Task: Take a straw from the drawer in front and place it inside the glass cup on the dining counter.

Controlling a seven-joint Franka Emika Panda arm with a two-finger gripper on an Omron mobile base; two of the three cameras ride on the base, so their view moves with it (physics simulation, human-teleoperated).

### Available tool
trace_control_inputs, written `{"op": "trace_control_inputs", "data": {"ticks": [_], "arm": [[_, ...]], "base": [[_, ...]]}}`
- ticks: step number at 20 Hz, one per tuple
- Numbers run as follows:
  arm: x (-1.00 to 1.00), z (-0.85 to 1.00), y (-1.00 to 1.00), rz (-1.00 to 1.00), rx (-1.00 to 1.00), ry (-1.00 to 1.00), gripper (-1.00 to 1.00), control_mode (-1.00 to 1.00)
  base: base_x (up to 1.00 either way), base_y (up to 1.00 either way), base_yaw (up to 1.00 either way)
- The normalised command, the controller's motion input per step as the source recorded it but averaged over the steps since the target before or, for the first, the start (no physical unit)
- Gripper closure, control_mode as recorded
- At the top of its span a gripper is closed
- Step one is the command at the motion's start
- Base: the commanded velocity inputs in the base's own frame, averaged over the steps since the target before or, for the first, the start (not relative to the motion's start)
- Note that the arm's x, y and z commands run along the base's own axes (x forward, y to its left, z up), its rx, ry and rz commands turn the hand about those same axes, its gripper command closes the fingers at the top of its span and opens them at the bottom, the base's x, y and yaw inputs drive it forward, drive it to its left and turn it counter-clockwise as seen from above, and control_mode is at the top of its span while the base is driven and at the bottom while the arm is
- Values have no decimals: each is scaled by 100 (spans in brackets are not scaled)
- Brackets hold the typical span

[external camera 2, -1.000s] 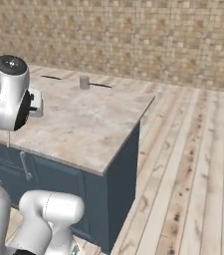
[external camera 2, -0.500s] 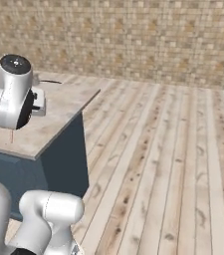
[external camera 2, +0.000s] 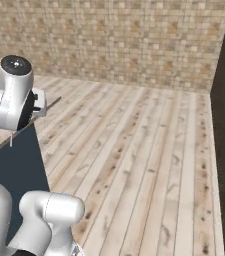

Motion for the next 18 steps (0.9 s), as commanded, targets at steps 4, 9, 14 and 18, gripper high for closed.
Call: {"op": "trace_control_inputs", "data": {"ticks": [4,9,14,18], "arm": [[0,0,0,0,0,0,100,100],[0,0,0,0,0,0,100,100],[0,0,0,0,0,0,100,100],[0,0,0,0,0,0,100,100]], "base": [[100,-75,0],[100,-53,0],[100,-33,0],[100,-21,11]]}}
